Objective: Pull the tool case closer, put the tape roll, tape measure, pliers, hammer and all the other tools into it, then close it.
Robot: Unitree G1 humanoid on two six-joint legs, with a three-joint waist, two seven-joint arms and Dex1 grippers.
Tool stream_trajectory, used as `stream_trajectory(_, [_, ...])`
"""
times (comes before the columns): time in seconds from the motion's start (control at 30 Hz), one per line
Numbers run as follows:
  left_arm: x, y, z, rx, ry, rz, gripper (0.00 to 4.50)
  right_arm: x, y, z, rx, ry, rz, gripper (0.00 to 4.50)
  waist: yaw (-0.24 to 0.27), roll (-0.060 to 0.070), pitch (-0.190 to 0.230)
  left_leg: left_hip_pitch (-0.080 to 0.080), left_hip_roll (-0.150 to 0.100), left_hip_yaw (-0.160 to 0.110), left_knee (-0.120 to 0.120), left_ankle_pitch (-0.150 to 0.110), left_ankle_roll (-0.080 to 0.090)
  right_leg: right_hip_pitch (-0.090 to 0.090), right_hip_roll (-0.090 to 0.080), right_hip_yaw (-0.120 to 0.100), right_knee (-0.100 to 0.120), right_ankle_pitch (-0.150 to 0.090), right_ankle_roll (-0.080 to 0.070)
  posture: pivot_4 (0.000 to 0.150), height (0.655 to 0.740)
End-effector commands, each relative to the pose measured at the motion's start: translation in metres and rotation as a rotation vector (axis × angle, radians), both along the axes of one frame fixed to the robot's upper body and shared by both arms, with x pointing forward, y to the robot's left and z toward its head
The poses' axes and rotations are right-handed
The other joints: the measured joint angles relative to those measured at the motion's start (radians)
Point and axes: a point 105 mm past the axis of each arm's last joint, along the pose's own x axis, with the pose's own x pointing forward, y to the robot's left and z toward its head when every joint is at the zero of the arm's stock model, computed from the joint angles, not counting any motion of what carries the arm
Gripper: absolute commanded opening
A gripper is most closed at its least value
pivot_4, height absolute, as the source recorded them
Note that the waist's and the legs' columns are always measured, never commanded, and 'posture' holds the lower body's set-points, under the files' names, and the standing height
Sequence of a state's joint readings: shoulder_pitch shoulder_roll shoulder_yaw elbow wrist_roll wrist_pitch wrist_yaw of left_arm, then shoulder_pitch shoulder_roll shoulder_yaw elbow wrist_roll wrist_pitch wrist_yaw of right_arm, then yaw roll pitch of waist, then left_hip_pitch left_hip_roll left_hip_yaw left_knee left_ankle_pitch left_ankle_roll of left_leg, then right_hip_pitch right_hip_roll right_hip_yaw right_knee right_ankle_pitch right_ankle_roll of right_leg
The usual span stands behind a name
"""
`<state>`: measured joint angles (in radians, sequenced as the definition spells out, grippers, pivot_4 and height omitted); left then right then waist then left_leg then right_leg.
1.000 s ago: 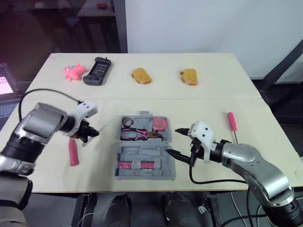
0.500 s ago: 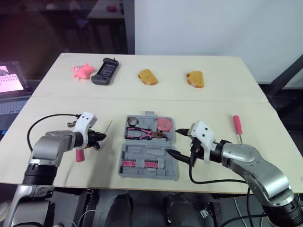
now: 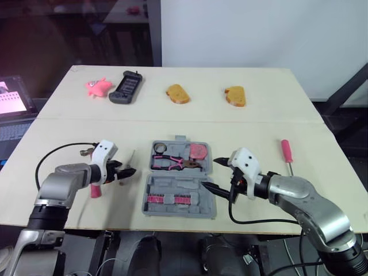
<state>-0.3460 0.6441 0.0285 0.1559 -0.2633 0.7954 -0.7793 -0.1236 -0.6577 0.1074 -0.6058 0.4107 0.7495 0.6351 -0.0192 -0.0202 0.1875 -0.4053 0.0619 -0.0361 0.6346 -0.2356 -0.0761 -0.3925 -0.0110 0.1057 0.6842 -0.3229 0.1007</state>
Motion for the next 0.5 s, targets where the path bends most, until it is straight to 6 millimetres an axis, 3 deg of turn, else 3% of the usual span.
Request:
stream_trajectory(0.03, [-0.005, 0.008, -0.018, 0.021, 0.035, 0.059, 3.92, -0.003, 0.002, 0.013, 0.015, -0.055, 0.014, 4.50, 0.001, 0.000, 0.000, 0.000, 0.000, 0.000, 0.000, 0.000, 0.000, 0.000, 0.000, 0.000, 0.000, 0.000, 0.000, 0.150, 0.7400])
stream_trajectory(0.07, [-0.005, 0.006, -0.021, 0.026, 0.030, 0.065, 3.92, -0.003, 0.001, 0.013, 0.014, -0.054, 0.011, 4.50, 0.001, 0.001, -0.001, 0.000, 0.000, 0.000, 0.000, 0.000, 0.000, 0.000, 0.000, 0.000, 0.000, 0.000, 0.000, 0.150, 0.7400])
stream_trajectory(0.17, [-0.004, 0.005, -0.026, 0.037, 0.016, 0.092, 3.10, -0.004, 0.000, 0.012, 0.014, -0.053, 0.008, 4.50, 0.003, 0.002, -0.002, 0.000, 0.000, 0.000, 0.000, 0.000, 0.000, 0.001, 0.000, 0.000, 0.000, 0.000, 0.000, 0.150, 0.7400])
stream_trajectory(0.37, [0.000, 0.004, -0.025, 0.026, -0.009, 0.113, 0.06, -0.004, -0.002, 0.012, 0.012, -0.051, 0.004, 4.50, 0.003, 0.003, -0.002, 0.000, 0.000, 0.000, 0.000, 0.000, 0.000, 0.001, 0.000, 0.000, -0.001, 0.000, 0.000, 0.150, 0.7400])
stream_trajectory(0.5, [0.005, 0.004, -0.016, 0.013, -0.053, 0.101, 0.02, -0.004, -0.002, 0.011, 0.011, -0.051, 0.002, 4.50, 0.004, 0.003, -0.002, 0.000, 0.000, 0.000, 0.000, 0.000, 0.000, 0.001, 0.000, 0.000, -0.001, 0.000, 0.000, 0.150, 0.7400])
